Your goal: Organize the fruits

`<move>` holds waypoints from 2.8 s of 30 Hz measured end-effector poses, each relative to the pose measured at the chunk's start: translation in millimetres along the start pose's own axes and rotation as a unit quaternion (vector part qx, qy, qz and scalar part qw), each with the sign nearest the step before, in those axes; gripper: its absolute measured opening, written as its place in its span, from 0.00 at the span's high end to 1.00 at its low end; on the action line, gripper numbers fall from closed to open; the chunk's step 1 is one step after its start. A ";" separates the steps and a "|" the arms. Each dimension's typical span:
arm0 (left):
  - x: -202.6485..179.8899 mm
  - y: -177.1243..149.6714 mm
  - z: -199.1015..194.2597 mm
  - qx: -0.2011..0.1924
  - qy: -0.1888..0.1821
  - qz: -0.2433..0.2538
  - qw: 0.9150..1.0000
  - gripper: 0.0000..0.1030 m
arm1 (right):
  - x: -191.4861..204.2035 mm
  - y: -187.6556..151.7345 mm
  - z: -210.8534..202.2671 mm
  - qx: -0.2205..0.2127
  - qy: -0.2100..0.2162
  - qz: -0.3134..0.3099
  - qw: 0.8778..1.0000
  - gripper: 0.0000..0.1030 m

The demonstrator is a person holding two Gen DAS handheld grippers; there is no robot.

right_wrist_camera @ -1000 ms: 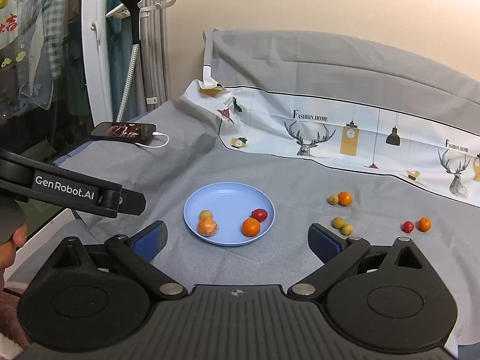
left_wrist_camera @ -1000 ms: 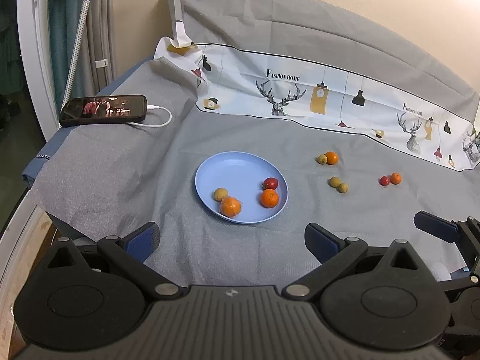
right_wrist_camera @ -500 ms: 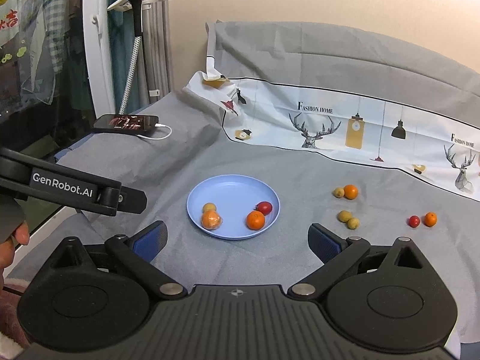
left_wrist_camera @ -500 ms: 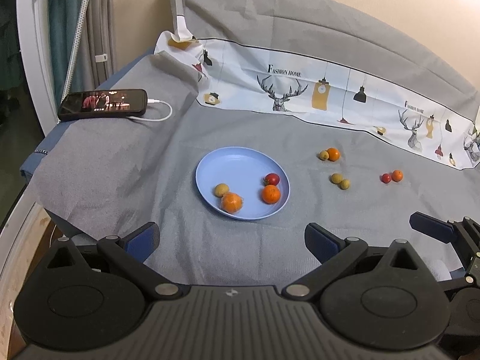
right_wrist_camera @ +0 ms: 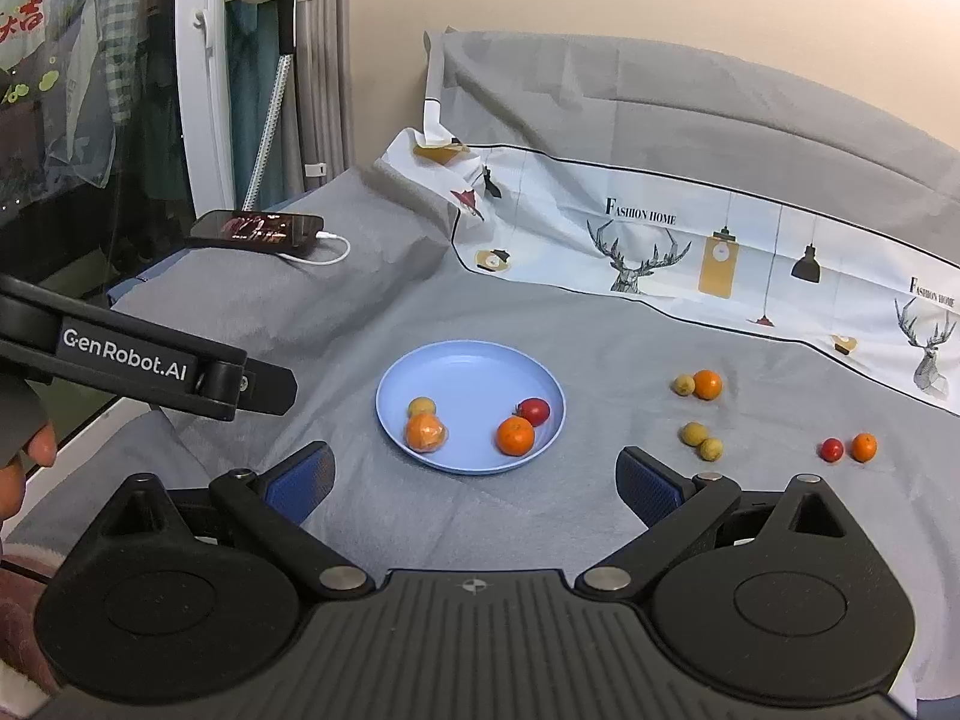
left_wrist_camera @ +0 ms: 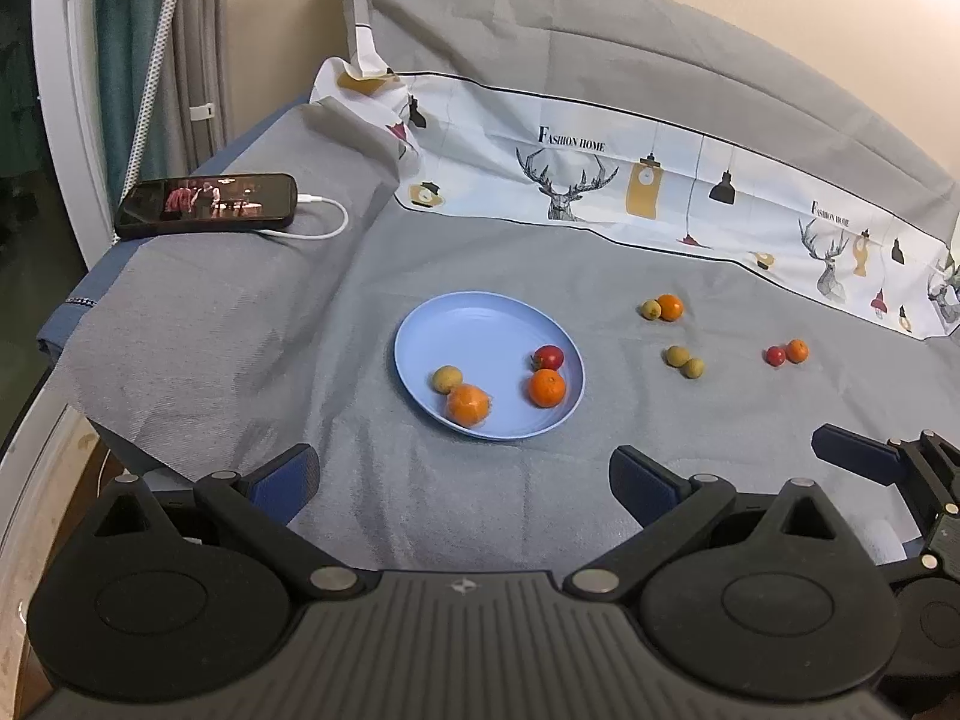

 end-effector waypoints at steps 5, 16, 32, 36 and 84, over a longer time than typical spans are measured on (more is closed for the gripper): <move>-2.0 -1.5 8.3 0.012 -0.005 0.005 1.000 0.00 | -3.4 -2.1 4.9 0.006 0.002 0.005 1.000 0.03; -28.9 -2.7 36.8 0.048 -0.025 0.046 0.997 0.00 | -41.0 -14.0 26.5 0.016 -0.014 0.065 0.998 0.03; -134.1 54.9 146.6 0.116 -0.025 0.075 0.990 0.00 | -245.1 -55.6 120.4 0.025 -0.171 0.110 0.979 0.03; -155.4 63.9 178.0 0.131 -0.012 0.083 0.988 0.00 | -291.6 -66.5 175.8 0.041 -0.171 0.111 0.978 0.03; -158.8 45.4 95.9 0.112 -0.068 0.135 0.982 0.71 | -247.8 -38.9 42.1 -0.065 -0.092 0.209 0.972 0.73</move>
Point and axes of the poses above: each gripper's, at about its wrist camera, not at the fingertips, and z roughly the way its jaws point, x to its left, y to its top, the point moved 10 cm from there along z, roughly the way its jaws point, and after that the axes turned 11 degrees about y, right-handed, at the moved point
